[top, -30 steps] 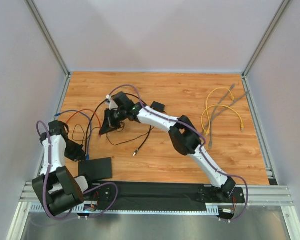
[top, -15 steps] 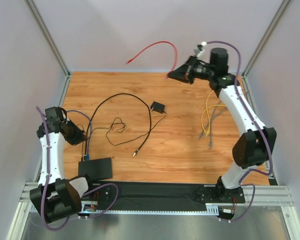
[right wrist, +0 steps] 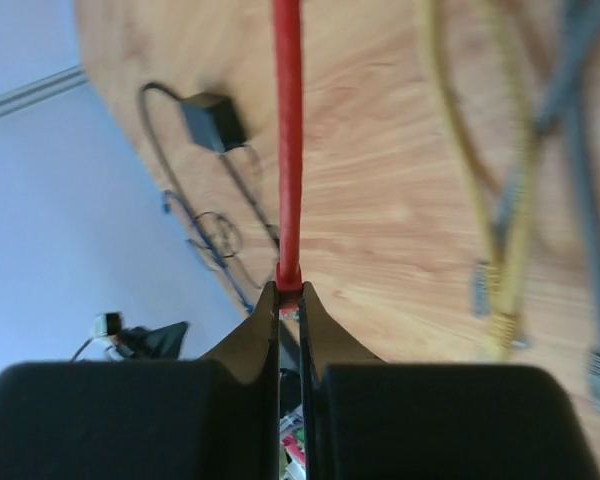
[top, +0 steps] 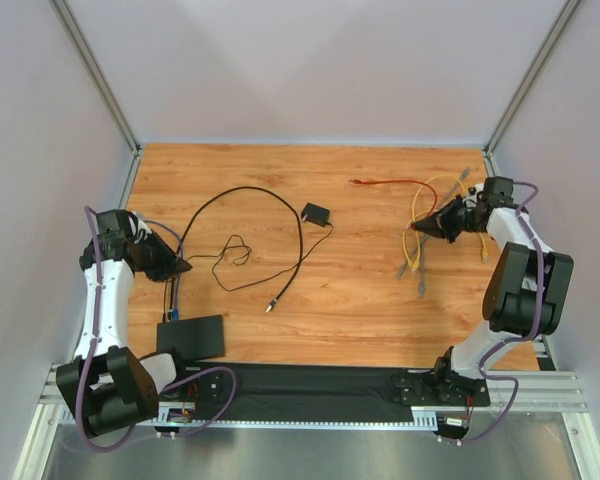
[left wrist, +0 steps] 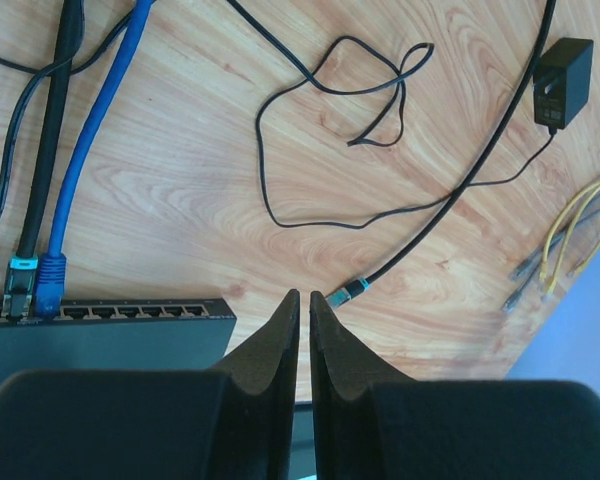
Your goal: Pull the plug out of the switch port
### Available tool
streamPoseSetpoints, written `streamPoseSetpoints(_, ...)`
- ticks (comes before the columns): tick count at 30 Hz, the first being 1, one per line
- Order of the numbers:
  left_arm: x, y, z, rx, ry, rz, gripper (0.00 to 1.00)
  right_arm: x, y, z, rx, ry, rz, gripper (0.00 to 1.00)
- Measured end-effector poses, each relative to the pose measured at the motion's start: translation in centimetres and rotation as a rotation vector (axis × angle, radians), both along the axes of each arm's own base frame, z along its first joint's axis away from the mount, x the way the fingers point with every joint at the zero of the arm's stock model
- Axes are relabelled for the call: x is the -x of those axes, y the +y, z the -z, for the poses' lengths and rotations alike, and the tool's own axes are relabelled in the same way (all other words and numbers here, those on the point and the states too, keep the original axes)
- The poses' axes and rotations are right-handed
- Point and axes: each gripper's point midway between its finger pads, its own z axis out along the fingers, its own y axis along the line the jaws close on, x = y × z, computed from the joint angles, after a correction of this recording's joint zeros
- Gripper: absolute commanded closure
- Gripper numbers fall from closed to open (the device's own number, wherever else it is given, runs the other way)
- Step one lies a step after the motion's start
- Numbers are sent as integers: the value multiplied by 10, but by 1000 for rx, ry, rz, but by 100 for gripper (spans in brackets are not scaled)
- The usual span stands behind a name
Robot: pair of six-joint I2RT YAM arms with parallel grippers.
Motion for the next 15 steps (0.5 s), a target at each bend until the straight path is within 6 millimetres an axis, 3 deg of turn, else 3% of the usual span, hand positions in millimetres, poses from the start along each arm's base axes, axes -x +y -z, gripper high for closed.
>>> streamPoseSetpoints(4, 0, 0, 0, -6, -7, 8, 85, 27, -23, 44, 158, 138, -8, 87)
streamPoseSetpoints(8, 0, 1, 0, -13, -6, 9, 85, 50, -39, 68, 318, 238, -42, 60)
streamPoseSetpoints(11, 0, 3, 1, -22, -3, 7, 85, 64, -46, 75, 425, 293, -69, 42)
streamPoseSetpoints(15, 4, 9, 4, -62, 14, -9, 85, 63, -37, 61, 598, 291, -162, 36)
